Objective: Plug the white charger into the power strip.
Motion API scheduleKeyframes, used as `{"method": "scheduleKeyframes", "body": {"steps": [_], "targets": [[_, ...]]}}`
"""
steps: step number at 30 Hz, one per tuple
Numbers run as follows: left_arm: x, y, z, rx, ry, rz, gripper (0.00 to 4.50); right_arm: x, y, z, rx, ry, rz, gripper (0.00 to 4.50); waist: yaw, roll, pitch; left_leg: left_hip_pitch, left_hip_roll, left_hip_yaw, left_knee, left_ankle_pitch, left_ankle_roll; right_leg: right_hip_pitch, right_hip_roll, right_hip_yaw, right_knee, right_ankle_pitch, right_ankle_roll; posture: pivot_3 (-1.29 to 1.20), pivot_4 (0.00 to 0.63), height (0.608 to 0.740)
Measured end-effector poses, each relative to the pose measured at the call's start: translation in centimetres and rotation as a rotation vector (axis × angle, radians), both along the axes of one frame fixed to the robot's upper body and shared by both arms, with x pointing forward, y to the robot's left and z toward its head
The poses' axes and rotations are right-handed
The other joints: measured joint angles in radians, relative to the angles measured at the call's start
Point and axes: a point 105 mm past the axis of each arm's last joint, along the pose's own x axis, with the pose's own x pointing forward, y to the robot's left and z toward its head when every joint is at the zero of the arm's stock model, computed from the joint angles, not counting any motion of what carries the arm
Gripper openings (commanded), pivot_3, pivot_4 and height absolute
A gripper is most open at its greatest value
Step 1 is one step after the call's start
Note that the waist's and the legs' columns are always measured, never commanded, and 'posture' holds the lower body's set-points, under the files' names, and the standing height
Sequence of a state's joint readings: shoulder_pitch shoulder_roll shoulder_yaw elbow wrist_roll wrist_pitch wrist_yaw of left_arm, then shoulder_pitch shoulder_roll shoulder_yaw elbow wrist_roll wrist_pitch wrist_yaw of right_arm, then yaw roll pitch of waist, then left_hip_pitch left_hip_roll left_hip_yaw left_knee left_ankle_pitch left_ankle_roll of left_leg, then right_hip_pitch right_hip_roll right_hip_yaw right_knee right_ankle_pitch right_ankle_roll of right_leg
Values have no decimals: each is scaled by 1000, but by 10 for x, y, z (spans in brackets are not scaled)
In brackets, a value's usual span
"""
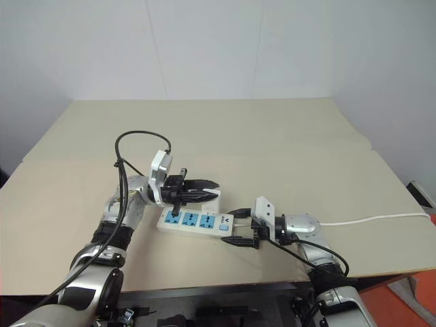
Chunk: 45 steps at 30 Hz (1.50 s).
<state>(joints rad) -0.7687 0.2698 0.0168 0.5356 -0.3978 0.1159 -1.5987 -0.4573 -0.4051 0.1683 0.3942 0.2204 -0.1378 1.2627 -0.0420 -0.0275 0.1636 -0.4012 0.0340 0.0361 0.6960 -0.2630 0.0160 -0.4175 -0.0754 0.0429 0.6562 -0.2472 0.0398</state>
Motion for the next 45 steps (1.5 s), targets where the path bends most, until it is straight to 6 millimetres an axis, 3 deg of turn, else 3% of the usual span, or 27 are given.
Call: {"method": "scheduleKeyframes", "body": {"steps": [6,13,24,45], "targets": [[-5,-6,6,-43,-29,-36,985,-1,0,0,0,-3,0,3417,0,0,0,0,0,-1,0,0,0,0,0,0,0,0,0,0,150,740],[-11,-11,-7,13,-50,-65,985,-1,0,0,-1,-2,-3,3417,0,0,0,0,0,-1,0,0,0,0,0,0,-1,0,0,0,150,740],[-5,3,-19,48,-33,-27,985,-2,0,0,-3,-2,-5,3417,0,0,0,0,0,-1,0,0,0,0,0,0,-1,0,0,0,150,740],[-1,5,-27,89,-49,-21,985,-2,1,0,-6,-2,-10,3417,0,0,0,1,0,-1,-1,0,1,2,0,0,-7,0,0,0,150,740]]}}
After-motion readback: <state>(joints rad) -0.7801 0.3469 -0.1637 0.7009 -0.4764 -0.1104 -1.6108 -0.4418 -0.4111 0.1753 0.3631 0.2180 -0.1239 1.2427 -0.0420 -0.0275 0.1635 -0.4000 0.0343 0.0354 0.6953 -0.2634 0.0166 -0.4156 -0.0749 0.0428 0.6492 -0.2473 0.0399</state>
